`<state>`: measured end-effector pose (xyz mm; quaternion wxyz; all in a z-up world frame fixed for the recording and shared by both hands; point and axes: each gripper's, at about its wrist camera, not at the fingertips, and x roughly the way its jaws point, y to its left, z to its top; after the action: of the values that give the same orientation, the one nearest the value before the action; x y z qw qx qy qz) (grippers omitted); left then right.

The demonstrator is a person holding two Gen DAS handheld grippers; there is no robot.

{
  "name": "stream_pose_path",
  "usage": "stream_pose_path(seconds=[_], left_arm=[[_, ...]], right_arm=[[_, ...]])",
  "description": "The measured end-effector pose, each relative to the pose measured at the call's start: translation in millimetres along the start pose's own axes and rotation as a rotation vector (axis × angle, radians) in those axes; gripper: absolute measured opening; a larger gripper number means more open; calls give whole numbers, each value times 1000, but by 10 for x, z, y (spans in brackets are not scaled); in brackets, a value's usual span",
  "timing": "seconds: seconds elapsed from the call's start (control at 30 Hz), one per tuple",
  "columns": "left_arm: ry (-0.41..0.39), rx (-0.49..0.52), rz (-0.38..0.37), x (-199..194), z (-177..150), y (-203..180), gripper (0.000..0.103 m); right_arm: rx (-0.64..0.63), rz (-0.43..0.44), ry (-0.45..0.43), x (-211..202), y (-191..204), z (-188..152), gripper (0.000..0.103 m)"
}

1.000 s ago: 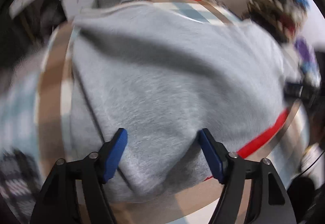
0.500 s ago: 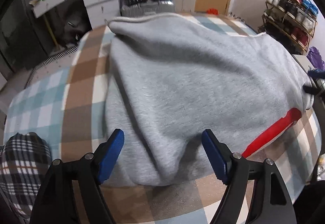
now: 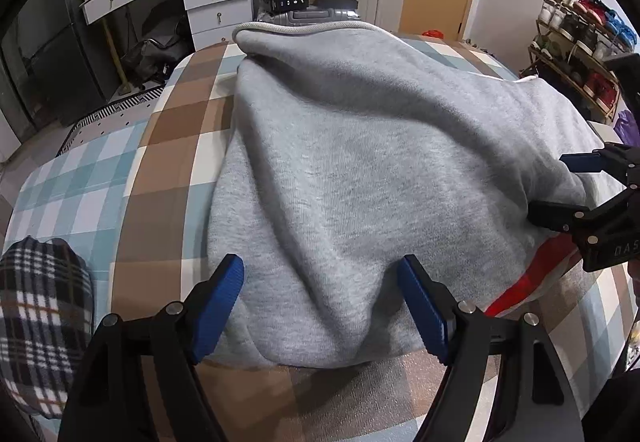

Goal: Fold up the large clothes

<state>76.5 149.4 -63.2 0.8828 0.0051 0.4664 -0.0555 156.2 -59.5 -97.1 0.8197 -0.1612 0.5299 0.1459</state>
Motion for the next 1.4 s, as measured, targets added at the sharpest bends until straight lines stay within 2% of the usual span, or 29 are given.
stream_pose_path(seconds=[0.13,0.27,0.4,0.5,0.57,0.63,0.77,0.83,0.9,1.0,1.07,1.1,1.17,1.3,1.4], left_arm=[[-2,-7,16,-21,-23,-39,76],[-24,-52,-16,-165,-60,-11,76],[-82,-50,-27,-463,-33,-82,76],[-111,-4,-49,-630,56,-322,76],[-124,41,-79,-672,130,-600,76],[-123,74,-81,-632,170,-823,76],[-77,159,-76,-427,272,-1157,76],[-63,181,-70,-344,367,-1245,76],[-24,158,-98,-228,460,-1262,76],[57,158,-94,16,500,-1268,76],[91,136,-92,131,505,-1214,84],[98,109,-97,170,503,-1150,92],[118,77,-119,209,489,-1080,96],[135,126,-109,190,442,-1143,97],[152,102,-126,175,432,-1137,98]], right_arm=[[-22,-61,-39,-31,129,-39,103],[13,5,-89,-254,40,-122,103],[321,233,-279,-814,-631,-520,103],[641,398,-373,-983,-1283,-1064,103],[826,494,-388,-921,-1638,-1402,103],[957,585,-380,-800,-1877,-1683,103],[1104,725,-338,-539,-2068,-1985,103],[1135,758,-308,-412,-2103,-2003,103],[1139,772,-258,-291,-2117,-1941,103],[1135,737,-200,-143,-2159,-1763,103],[1145,727,-194,-103,-2179,-1636,103],[1146,716,-185,-80,-2175,-1584,103],[1148,686,-189,-29,-2196,-1480,103],[1131,566,-168,-16,-2252,-1214,103],[1090,466,-161,-6,-2253,-1014,103]])
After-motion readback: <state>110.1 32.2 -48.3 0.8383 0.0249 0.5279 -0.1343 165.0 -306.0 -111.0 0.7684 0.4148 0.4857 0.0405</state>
